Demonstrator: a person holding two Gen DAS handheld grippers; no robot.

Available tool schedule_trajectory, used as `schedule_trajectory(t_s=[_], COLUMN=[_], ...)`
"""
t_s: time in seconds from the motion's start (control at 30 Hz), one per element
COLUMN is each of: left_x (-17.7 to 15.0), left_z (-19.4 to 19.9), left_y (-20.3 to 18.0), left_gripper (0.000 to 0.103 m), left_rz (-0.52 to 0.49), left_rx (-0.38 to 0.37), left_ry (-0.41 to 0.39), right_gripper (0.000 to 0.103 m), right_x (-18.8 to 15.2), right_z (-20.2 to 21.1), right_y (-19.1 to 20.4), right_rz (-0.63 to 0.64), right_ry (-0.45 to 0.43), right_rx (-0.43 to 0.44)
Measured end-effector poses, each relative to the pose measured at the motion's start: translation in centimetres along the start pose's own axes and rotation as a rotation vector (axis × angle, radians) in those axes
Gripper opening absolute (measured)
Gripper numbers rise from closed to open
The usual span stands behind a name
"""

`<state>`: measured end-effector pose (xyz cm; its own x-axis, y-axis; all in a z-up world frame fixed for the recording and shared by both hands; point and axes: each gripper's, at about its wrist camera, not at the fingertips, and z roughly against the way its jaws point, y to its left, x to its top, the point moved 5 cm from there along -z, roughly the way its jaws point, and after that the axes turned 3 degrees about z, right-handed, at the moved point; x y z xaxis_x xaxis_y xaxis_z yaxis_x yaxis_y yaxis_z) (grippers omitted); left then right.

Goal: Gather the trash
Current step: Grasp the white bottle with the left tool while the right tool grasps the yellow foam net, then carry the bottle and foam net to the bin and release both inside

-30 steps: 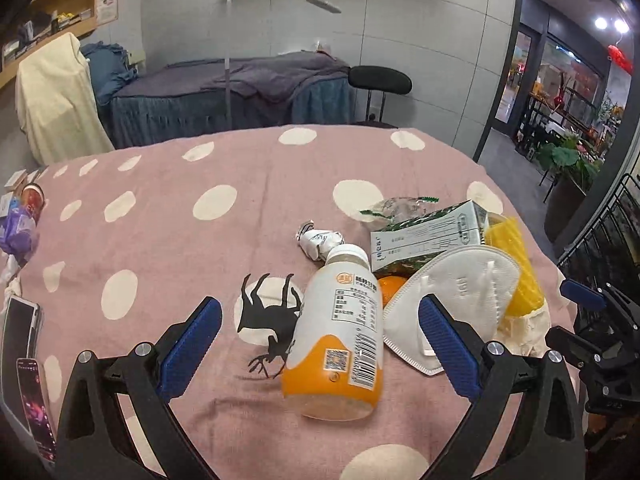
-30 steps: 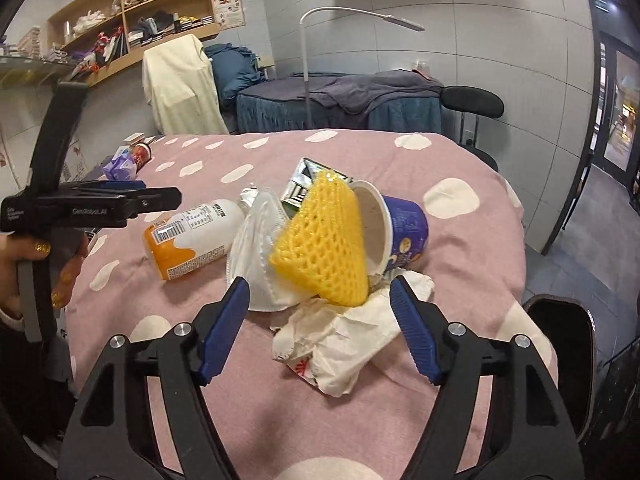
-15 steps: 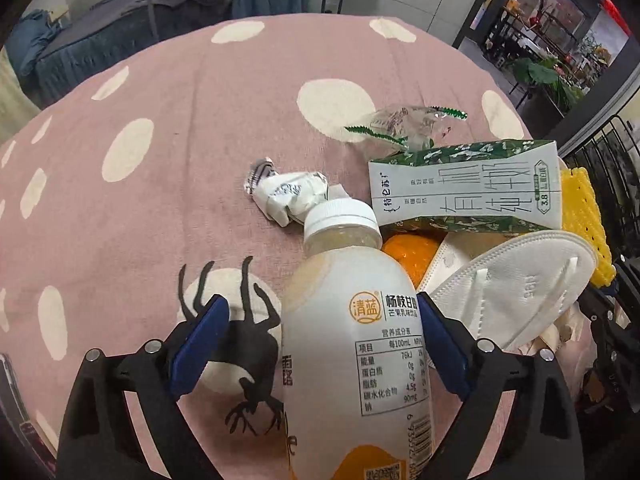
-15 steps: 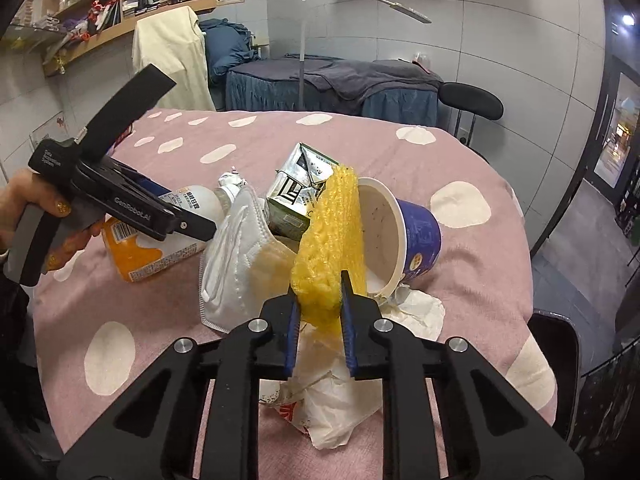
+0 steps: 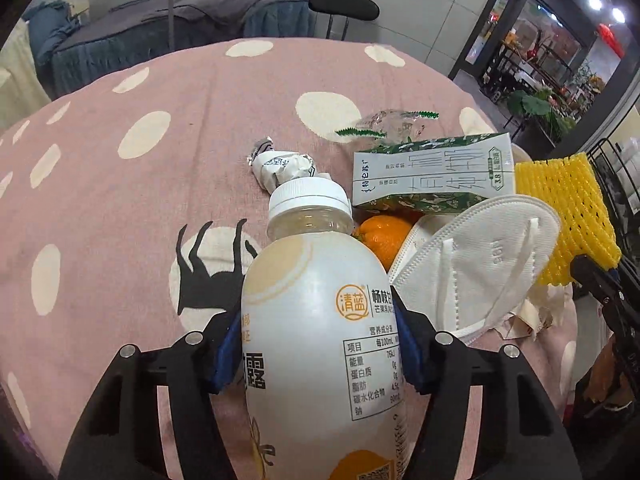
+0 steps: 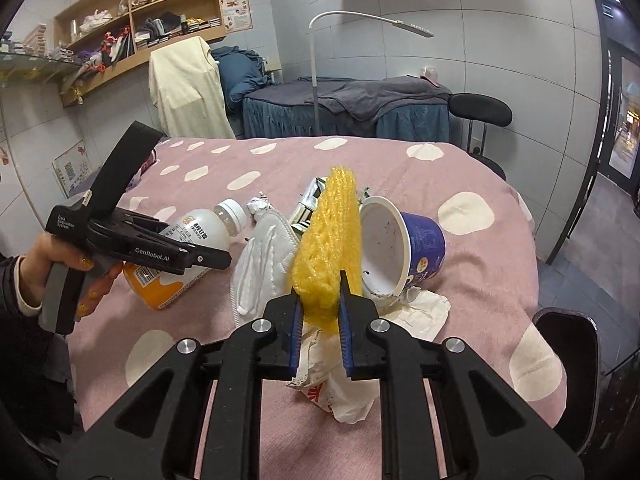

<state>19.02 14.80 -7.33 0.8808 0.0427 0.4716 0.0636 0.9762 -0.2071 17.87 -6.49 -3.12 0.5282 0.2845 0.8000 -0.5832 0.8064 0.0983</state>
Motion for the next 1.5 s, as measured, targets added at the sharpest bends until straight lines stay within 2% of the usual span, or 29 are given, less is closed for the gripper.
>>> schedule_trajectory(t_s=[0.17,0.33,0.5,0.63,0.83,1.0,1.27,1.5], left_x=[-1.5,-2.5,-2.8,-2.3,-1.9,-0.8,0.1,0.0], left_z=[3.4,5.5,6.3,6.4,6.2,5.2,3.2,1.7], left_y=[-0.3,-1.7,-5.8,-8.7,-13.6,-17.5,-22.9,-27.1], left_gripper=[0.062,0.062,0.062,0.062,0.062,0.062,0.062,0.062], left_rz=[0.061,0.11,0.086,0.046,-0.033,-0.1,-0.185,-0.244], left_rx=[0.005,-0.037,-0.075,-0.107,-0.204,-0.279,-0.369,-0.419], left_ry=[-0.132,-0.227,-0.282,-0.31,-0.328,-0.332,-0.309,-0.272], right_gripper=[0.016,0.016,0.016,0.016,0.016,0.016,0.016,0.016], right_x=[0.1,-0.3,-0.9,-1.7,-3.2,-5.9,-12.2,-17.2], right_z=[1.7,3.2,5.2,7.4,10.6,12.2,12.3,8.6], right_y=[0.3,0.6,-0.5,-2.4,-7.4,-12.9,-21.7,-27.6], right_rz=[-0.004,-0.006,-0.049,-0.102,-0.196,-0.297,-0.466,-0.556], right_ry=[-0.043,-0.078,-0.114,-0.147,-0.184,-0.172,-0.084,0.042], right_rx=[0.028,0.039,0.035,0.0,-0.119,-0.248,-0.43,-0.514])
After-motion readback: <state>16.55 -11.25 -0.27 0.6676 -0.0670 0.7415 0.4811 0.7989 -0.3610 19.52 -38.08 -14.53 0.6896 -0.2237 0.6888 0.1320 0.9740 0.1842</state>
